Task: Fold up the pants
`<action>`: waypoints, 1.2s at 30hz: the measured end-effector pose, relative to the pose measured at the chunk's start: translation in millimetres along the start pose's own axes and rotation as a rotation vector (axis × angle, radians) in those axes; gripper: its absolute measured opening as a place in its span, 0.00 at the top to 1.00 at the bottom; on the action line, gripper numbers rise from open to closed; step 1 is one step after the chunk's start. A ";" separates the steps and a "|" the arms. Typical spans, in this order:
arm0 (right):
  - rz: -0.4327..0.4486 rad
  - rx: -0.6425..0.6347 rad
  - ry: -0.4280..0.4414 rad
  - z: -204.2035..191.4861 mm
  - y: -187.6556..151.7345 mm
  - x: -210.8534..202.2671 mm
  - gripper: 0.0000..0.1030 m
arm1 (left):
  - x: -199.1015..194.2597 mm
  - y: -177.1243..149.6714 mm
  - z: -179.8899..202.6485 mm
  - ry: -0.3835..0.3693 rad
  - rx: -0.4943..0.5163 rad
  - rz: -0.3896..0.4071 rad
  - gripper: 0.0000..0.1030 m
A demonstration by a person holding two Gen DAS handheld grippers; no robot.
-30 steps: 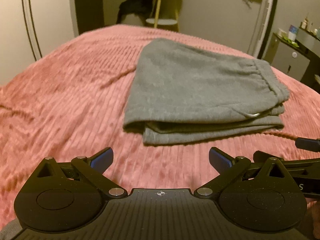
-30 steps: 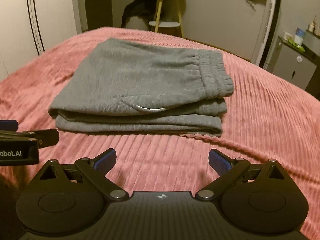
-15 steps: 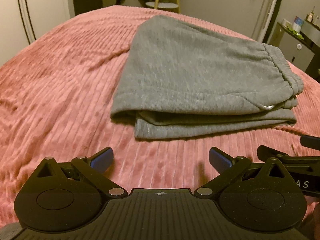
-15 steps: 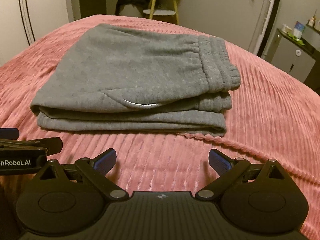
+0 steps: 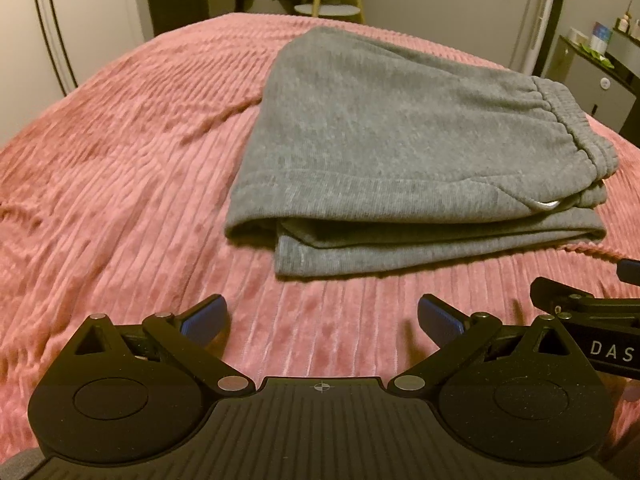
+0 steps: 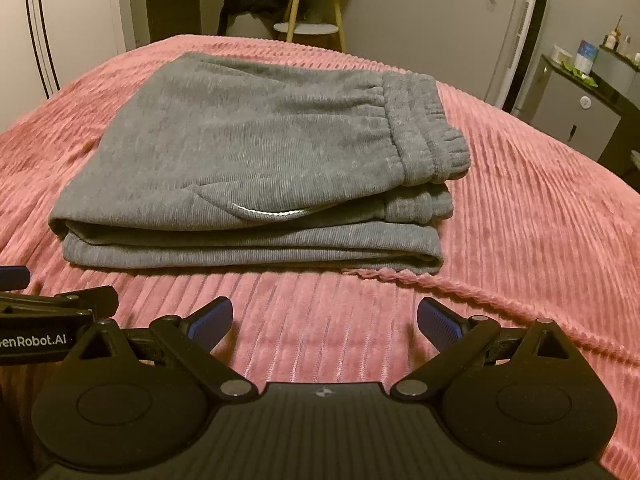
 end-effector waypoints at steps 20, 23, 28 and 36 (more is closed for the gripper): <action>0.022 0.001 -0.002 2.0 0.8 -5.3 0.04 | -4.1 0.2 -0.6 -0.001 -0.002 0.006 0.00; 0.022 0.005 -0.002 2.1 0.5 -4.6 0.04 | -4.0 0.1 0.0 0.000 0.002 0.005 0.00; 0.021 0.008 0.002 2.4 0.2 -4.6 0.04 | -4.3 -0.2 0.0 0.000 0.001 0.005 0.00; 0.022 0.010 0.003 2.4 0.2 -4.7 0.04 | -4.7 -0.6 1.0 -0.002 0.005 0.006 0.00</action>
Point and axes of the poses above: each gripper's, at about its wrist camera, not at the fingertips, and x roughly the way its jaws point, z to its right, y to its top, the point moved 3 cm from there along x, roughly the way its jaws point, and after that the axes turned 13 degrees about z, right-handed, at the moved point
